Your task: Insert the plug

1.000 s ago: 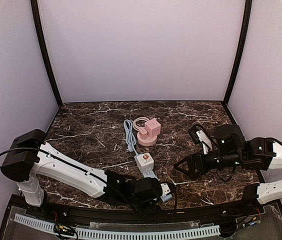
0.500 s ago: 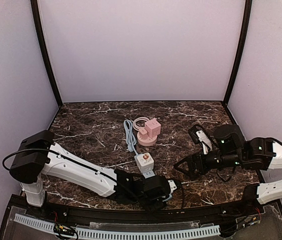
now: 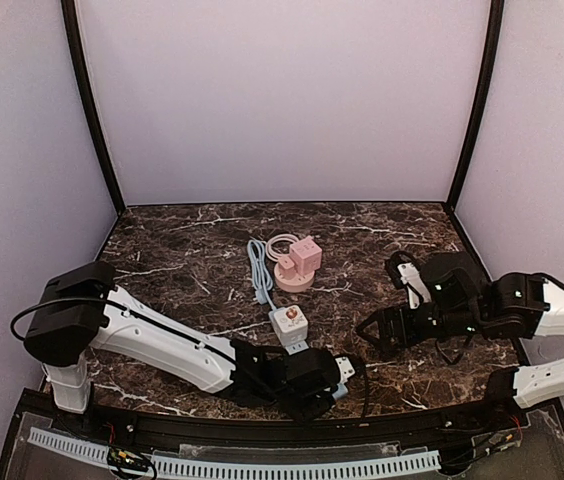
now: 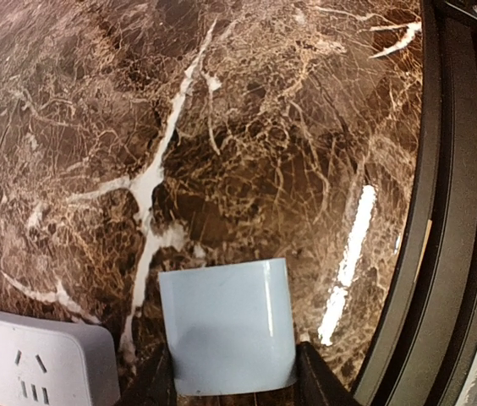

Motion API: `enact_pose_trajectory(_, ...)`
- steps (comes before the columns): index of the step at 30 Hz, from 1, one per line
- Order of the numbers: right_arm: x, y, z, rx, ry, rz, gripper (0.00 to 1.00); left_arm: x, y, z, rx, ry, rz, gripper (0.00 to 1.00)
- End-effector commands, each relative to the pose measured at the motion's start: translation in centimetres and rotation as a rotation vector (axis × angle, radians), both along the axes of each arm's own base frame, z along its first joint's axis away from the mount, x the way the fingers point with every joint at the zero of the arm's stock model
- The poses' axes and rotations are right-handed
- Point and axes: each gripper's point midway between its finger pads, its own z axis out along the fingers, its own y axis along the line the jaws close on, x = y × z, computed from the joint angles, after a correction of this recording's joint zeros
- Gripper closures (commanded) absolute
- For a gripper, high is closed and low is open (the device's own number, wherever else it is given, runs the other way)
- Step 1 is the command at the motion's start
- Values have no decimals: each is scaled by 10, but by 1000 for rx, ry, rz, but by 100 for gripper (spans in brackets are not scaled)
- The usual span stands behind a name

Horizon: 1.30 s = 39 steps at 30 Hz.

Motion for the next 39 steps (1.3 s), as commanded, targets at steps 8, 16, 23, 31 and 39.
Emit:
enact_pose_trajectory(8, 4, -9, -18, -40, 130, -43, 7, 3, 7, 18, -138, -110, -74, 76)
enact_pose_trajectory(16, -21, 16, -11, 99, 303, 77, 18, 9, 9, 73, -396, -314, -142, 81)
enact_pose_trajectory(23, -41, 43, -11, 191, 436, 188, 29, 5, 6, 105, -506, -412, -202, 82)
enact_pose_trajectory(31, -48, 66, -14, 206, 494, 244, 38, 10, -1, 124, -564, -445, -203, 82)
enact_pose_trajectory(39, -53, 83, -12, 192, 506, 274, 52, 14, -1, 129, -578, -440, -192, 81)
